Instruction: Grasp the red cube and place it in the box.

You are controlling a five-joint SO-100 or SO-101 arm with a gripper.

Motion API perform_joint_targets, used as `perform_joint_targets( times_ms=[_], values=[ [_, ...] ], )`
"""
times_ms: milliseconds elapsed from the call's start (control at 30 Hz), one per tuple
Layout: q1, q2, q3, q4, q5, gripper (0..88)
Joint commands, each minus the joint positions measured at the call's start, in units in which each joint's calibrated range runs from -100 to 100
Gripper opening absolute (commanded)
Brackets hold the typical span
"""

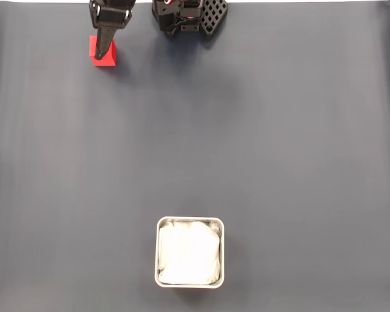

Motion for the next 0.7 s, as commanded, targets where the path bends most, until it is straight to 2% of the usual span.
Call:
perform_joint_targets(
  times_ms=[0,667],
  values=[
    [0.8,-0.7,-0.2,0.0,0.7,17.9],
    [1.0,-0.7,-0.5,0.8,1.2,14.4]
  ],
)
